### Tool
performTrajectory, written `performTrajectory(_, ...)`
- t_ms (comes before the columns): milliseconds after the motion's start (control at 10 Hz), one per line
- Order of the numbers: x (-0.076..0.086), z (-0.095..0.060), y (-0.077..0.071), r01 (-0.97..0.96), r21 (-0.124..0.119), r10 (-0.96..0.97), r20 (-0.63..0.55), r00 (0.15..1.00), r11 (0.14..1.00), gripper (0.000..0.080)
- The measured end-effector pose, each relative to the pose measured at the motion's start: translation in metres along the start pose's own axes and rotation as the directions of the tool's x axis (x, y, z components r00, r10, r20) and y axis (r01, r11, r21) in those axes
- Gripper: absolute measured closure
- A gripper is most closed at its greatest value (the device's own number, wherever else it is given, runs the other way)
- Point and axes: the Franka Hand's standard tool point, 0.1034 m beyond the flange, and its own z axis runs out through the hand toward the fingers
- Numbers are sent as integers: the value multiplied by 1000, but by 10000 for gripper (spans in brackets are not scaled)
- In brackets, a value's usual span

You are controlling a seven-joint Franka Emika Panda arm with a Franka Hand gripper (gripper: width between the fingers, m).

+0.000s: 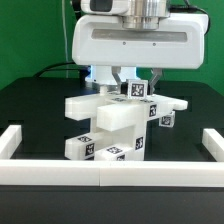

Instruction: Assemble chair

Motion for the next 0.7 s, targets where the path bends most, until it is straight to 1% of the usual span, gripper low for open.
performTrajectory(100, 0, 0, 0, -31, -1, 31, 0, 1000, 1000, 512)
performTrajectory(200, 0, 0, 0, -20, -1, 20, 0, 1000, 1000, 512)
performTrajectory(300, 0, 0, 0, -20, -1, 20, 0, 1000, 1000, 404)
performTrajectory(400, 0, 0, 0, -18, -1, 18, 0, 1000, 1000, 262)
performTrajectory(500, 0, 0, 1, 1, -1, -1, 0, 1000, 1000, 262)
performTrajectory(600, 0, 0, 1, 0, -1, 0, -1, 1000, 1000, 174)
performTrajectory(700, 1, -1, 1, 8, -1, -8, -1, 1000, 1000, 154)
